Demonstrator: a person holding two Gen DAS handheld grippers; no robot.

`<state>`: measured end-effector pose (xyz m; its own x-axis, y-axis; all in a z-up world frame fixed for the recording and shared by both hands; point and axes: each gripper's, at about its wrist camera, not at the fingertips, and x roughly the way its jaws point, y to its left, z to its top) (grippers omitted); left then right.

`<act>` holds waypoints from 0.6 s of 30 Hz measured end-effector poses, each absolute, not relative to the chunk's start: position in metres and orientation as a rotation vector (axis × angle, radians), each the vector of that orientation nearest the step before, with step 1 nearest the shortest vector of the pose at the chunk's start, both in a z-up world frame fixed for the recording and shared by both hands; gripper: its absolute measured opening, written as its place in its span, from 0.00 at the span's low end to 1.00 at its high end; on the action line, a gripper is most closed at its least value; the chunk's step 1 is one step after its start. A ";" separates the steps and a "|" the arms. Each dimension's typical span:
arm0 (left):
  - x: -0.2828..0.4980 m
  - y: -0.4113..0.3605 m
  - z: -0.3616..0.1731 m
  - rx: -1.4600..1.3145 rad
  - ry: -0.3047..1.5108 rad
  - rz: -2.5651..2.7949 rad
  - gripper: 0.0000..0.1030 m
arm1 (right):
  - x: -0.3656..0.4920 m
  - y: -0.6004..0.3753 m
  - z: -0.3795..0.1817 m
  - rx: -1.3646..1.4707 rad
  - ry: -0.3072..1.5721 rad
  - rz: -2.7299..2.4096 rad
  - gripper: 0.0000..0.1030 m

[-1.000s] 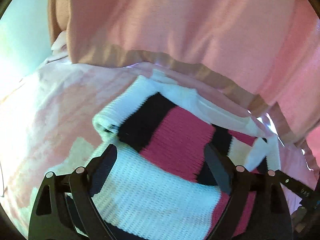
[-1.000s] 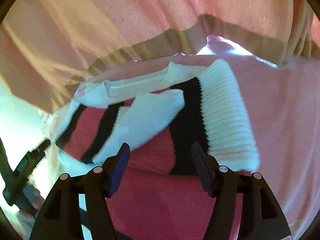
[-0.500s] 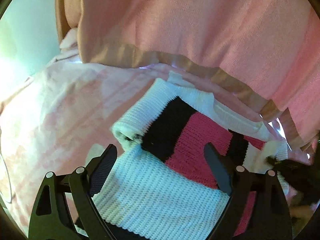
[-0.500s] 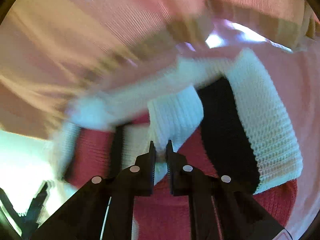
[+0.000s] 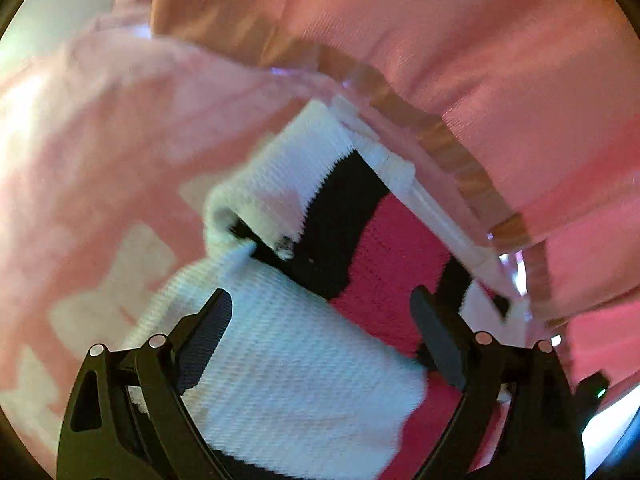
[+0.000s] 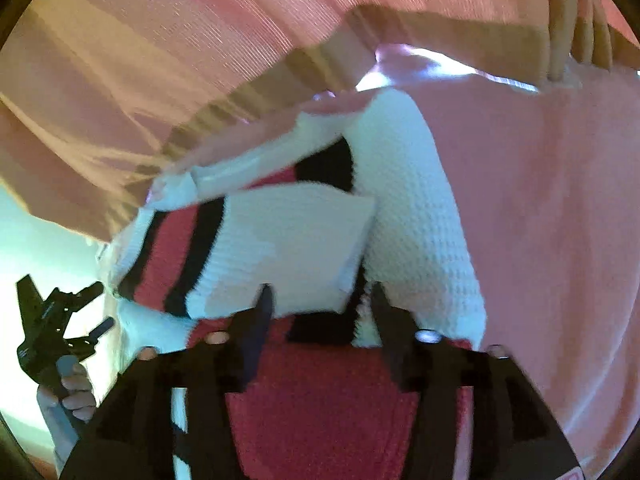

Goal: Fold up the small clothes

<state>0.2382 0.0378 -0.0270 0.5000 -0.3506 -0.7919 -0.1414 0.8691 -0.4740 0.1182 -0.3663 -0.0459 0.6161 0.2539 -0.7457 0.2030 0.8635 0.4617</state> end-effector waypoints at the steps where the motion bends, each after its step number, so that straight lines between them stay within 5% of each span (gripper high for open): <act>1: 0.241 0.038 -0.031 -0.549 1.062 -0.130 0.86 | 0.121 -0.364 -0.047 0.554 0.923 0.033 0.57; 7: 0.267 0.035 -0.052 -0.544 1.097 -0.080 0.85 | 0.141 -0.353 -0.067 0.576 0.961 0.014 0.55; 8: 0.271 0.040 -0.059 -0.583 1.113 -0.077 0.84 | 0.143 -0.349 -0.067 0.558 0.947 0.009 0.49; 9: 0.273 0.043 -0.063 -0.612 1.116 -0.075 0.82 | 0.146 -0.345 -0.066 0.544 0.939 0.008 0.30; 10: 0.275 0.048 -0.064 -0.636 1.112 -0.063 0.75 | 0.149 -0.342 -0.063 0.530 0.927 0.012 0.10; 15: 0.281 0.068 -0.055 -0.704 1.063 -0.029 0.21 | 0.145 -0.330 -0.008 0.459 0.753 0.057 0.08; 18: 0.279 0.081 -0.043 -0.718 0.998 -0.017 0.14 | 0.132 -0.326 0.036 0.425 0.612 0.146 0.07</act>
<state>0.2793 0.0811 -0.0426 0.5613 -0.3281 -0.7598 -0.3024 0.7733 -0.5573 0.1321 -0.3256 0.0359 0.8114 0.2560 -0.5254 -0.0079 0.9037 0.4281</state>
